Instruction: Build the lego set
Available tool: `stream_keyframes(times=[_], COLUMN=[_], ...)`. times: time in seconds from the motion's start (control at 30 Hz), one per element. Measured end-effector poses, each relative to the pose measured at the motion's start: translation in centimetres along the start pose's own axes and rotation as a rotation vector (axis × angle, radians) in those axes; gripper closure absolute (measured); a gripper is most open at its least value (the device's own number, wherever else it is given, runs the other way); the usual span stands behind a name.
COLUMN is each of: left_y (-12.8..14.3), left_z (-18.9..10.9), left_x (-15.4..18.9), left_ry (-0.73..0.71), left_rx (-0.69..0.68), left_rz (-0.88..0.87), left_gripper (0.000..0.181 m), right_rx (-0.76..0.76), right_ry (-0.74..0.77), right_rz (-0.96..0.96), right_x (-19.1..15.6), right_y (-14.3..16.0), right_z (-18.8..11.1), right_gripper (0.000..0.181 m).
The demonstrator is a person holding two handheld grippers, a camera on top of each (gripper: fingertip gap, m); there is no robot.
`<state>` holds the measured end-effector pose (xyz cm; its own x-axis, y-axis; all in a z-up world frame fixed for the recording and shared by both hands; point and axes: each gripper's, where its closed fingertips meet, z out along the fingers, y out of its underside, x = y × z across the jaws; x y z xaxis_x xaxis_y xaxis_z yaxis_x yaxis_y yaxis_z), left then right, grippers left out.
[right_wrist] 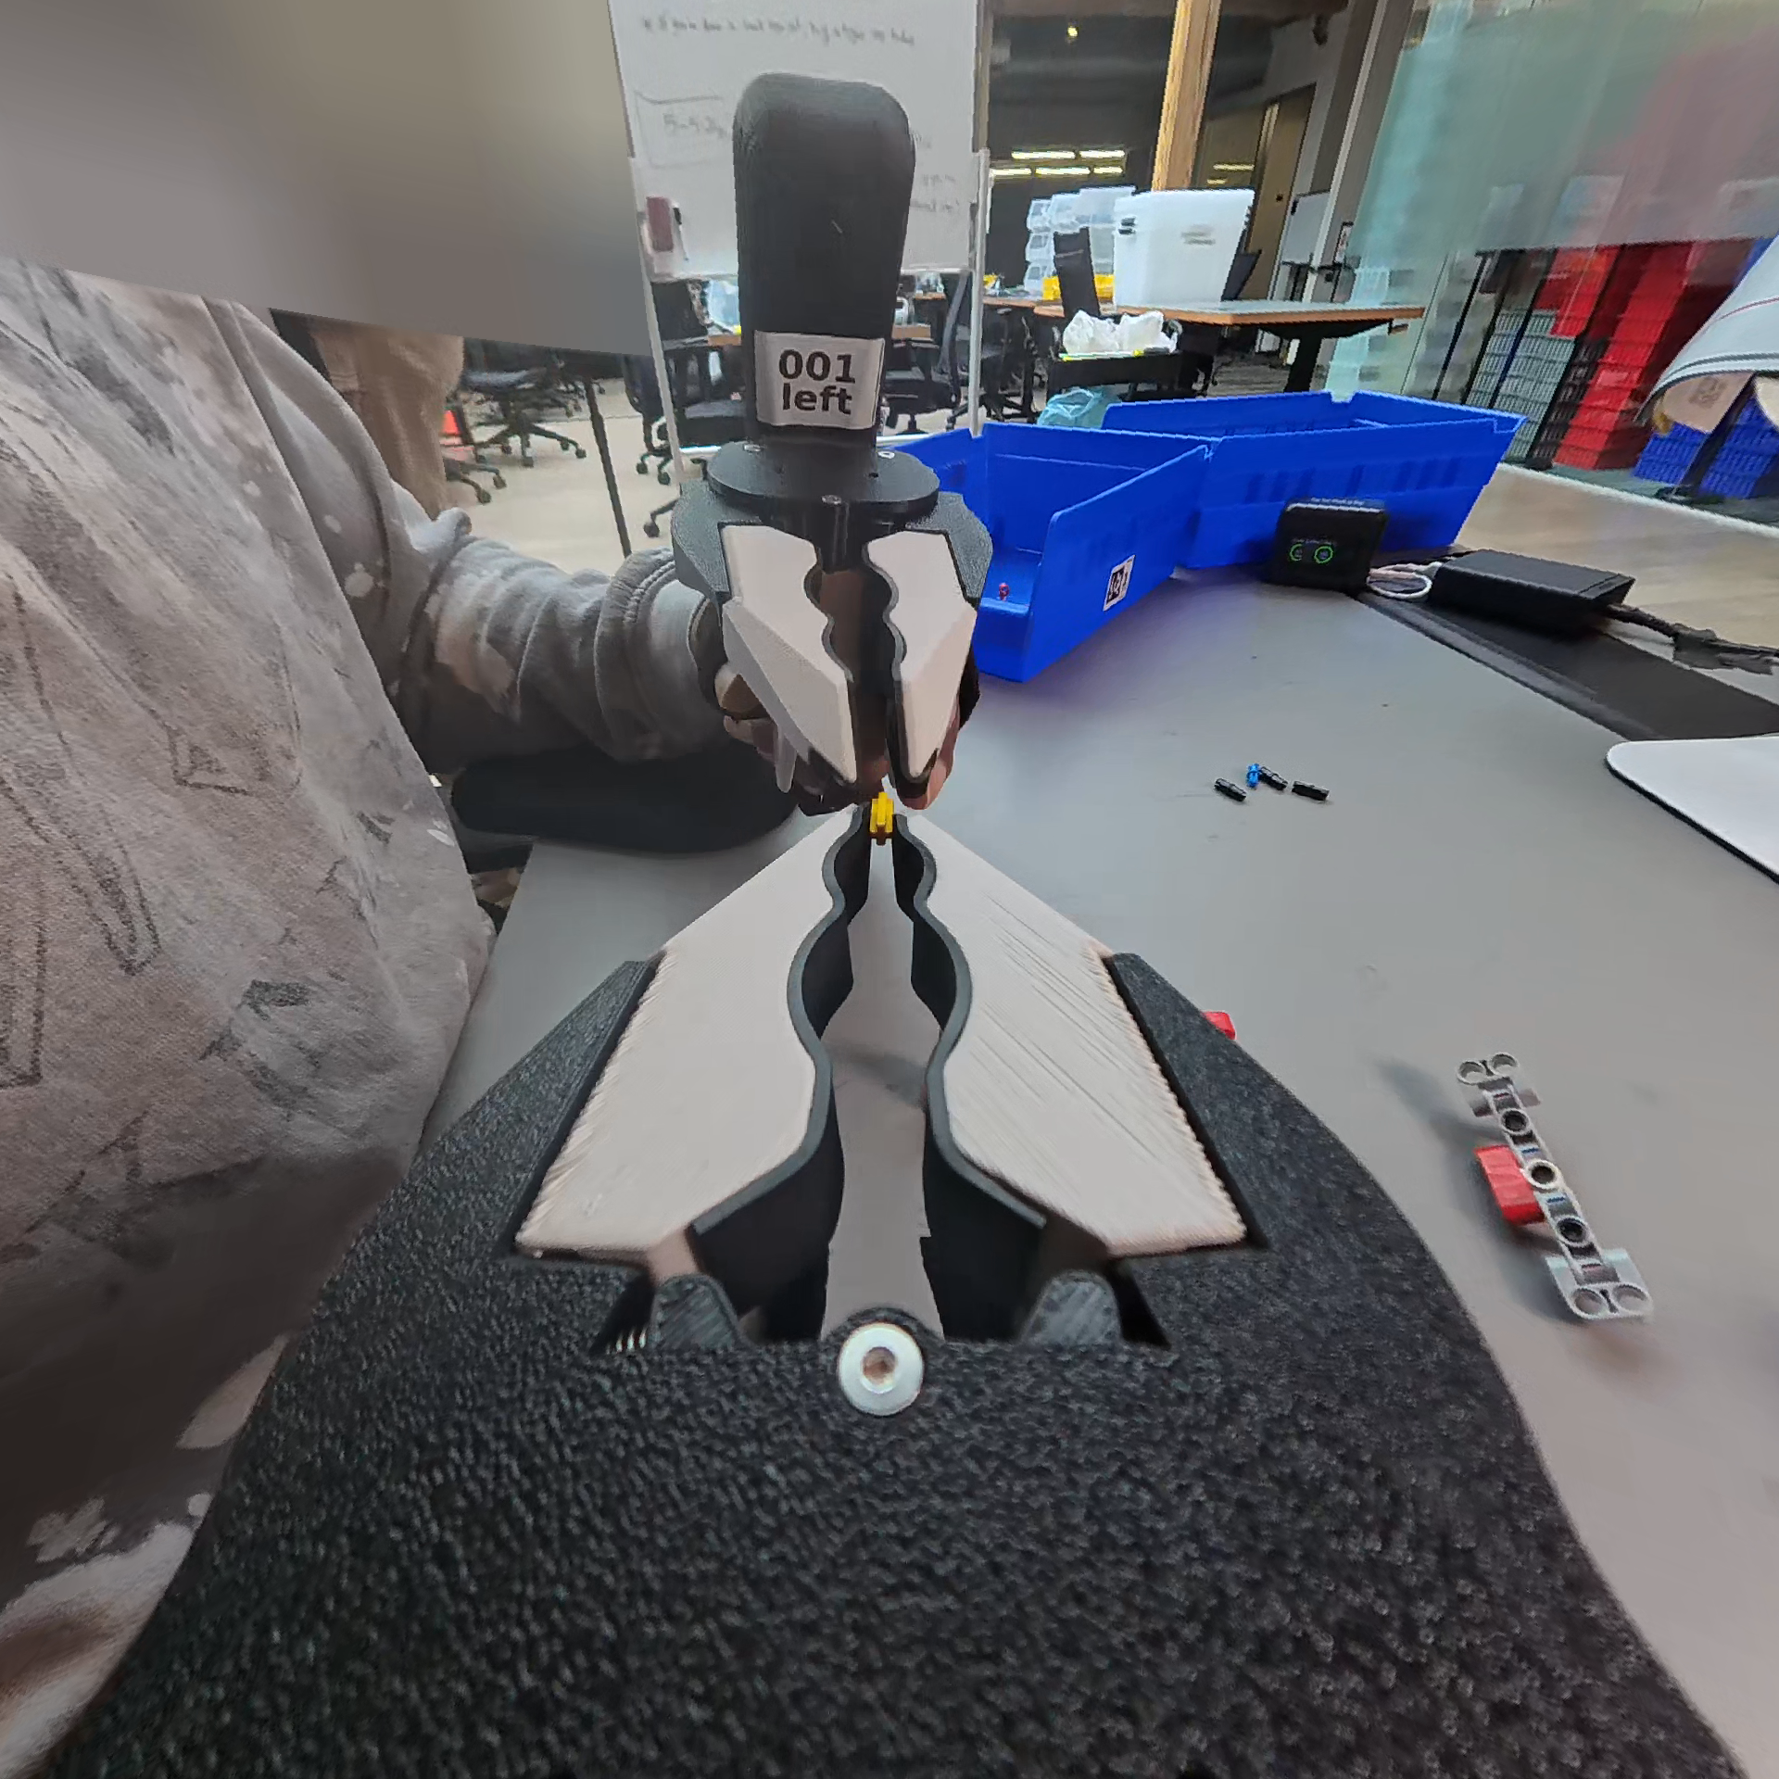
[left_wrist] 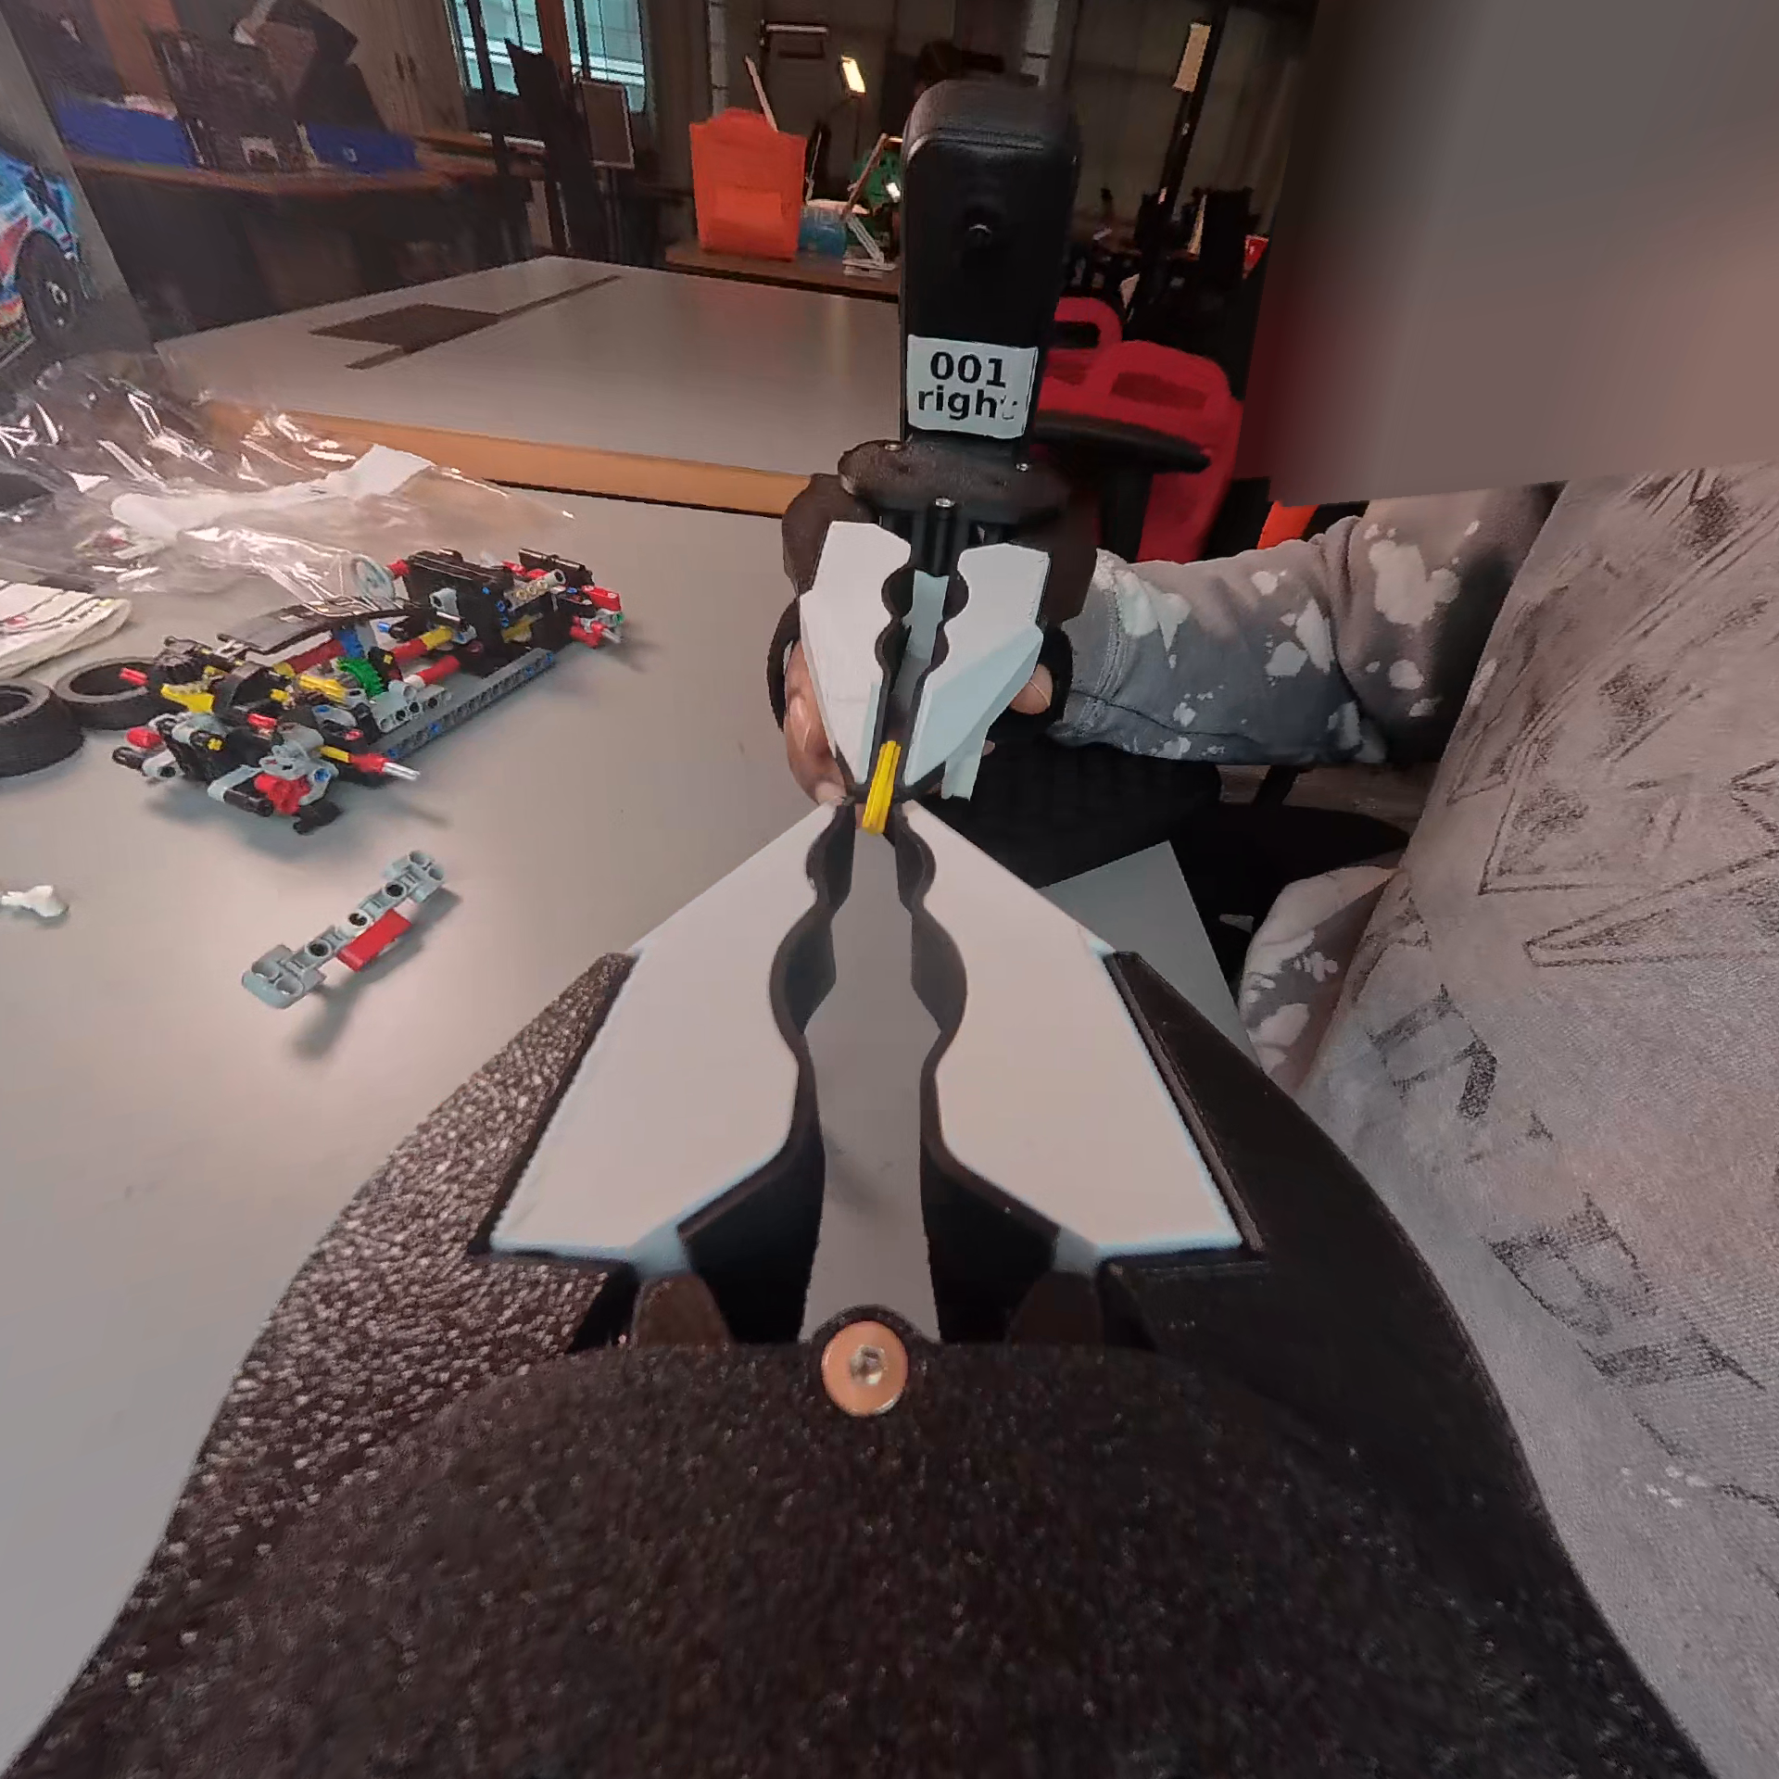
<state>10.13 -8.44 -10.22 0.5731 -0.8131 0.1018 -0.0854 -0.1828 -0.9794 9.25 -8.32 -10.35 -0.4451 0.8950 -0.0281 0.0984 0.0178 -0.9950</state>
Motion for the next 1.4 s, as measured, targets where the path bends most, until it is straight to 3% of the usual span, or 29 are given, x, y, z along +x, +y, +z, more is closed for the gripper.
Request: stream_keyframes(times=[0.43,0.97,1.4], left_y=[0.6,2.7,2.7], left_z=[0.1,0.3,0.0], left_x=[0.7,1.8,1.7], left_ry=[0.012,0.063,0.09], left_rx=[-0.059,-0.205,-0.166], left_rz=[0.053,0.111,0.032], left_gripper=[0.177,0.178,0.178], right_rx=[-0.005,-0.127,-0.118], right_ry=[-0.035,-0.054,-0.066], right_rz=[-0.01,-0.176,-0.126], right_x=[-0.3,-1.5,-1.3], right_y=[0.4,2.3,2.3], right_z=[0.5,0.8,1.0], right_gripper=[0.179,0.179,0.181])
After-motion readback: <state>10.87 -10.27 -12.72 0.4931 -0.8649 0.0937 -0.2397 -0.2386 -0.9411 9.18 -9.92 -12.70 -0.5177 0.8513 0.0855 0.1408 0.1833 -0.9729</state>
